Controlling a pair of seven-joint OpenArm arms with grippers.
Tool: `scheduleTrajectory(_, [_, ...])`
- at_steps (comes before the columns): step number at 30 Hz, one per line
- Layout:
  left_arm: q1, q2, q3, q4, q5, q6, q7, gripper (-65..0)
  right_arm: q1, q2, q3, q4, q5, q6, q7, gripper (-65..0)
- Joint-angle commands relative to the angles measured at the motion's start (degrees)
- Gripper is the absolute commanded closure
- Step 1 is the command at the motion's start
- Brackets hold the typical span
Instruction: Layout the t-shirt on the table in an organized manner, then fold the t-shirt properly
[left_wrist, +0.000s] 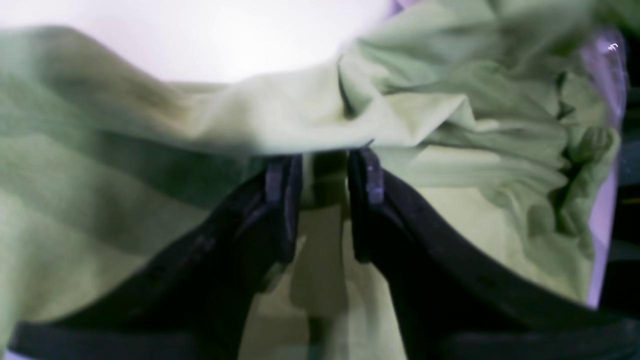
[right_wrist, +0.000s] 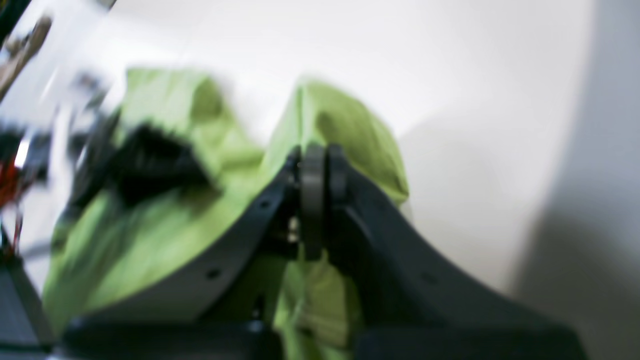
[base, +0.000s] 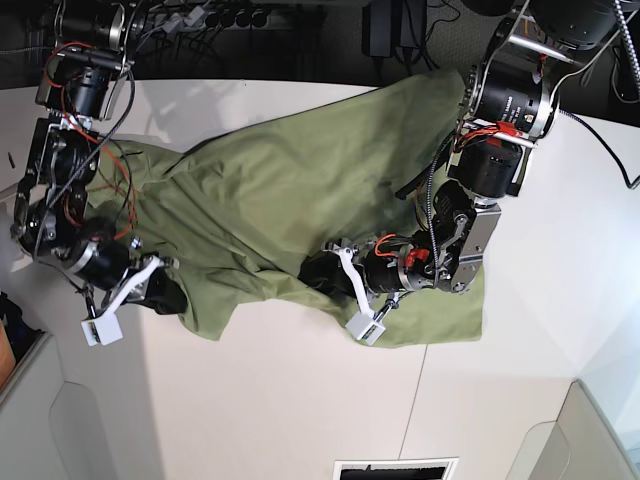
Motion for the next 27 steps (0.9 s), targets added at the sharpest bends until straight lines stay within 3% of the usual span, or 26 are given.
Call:
scheduleTrajectory(1, [-1.18,-0.66,0.07,-0.7,3.61,2.82,2.67,-18.4,-1.44,0.85,-0.63,2.54,1.88,0.83,0.59,0.0])
scheduleTrajectory(9, [-1.6,-0.94,0.07,-1.14,3.98,2.8,2.73,-18.4,-19.28,0.92,-7.78,10.54,2.01,1.77,1.27,0.0])
scheduleTrajectory(12, [-1.6,-0.96,0.07,-1.14,3.98,2.8,2.71,-18.4,-22.23,0.92,-8.59,11.54,2.01,1.75,1.73,-25.6])
scheduleTrajectory(14, [-1.57,-0.98,0.07,-1.14,3.98,2.8,2.75,-18.4,-23.34,0.92,-8.44,12.96,1.77,1.75,3.08,-32.5])
scheduleTrajectory(20, [-1.27,-1.62,0.07,-1.14,3.98,2.8,3.17,-18.4,-23.26,0.92,-6.62,21.24,0.76,1.09,5.62,-32.5])
scheduleTrajectory(27, [-0.46,-1.77,0.07,-1.14,3.91,2.78,3.58,-18.4,-18.71,0.92,-5.2,19.52,-10.19,-0.59,12.02,-32.5])
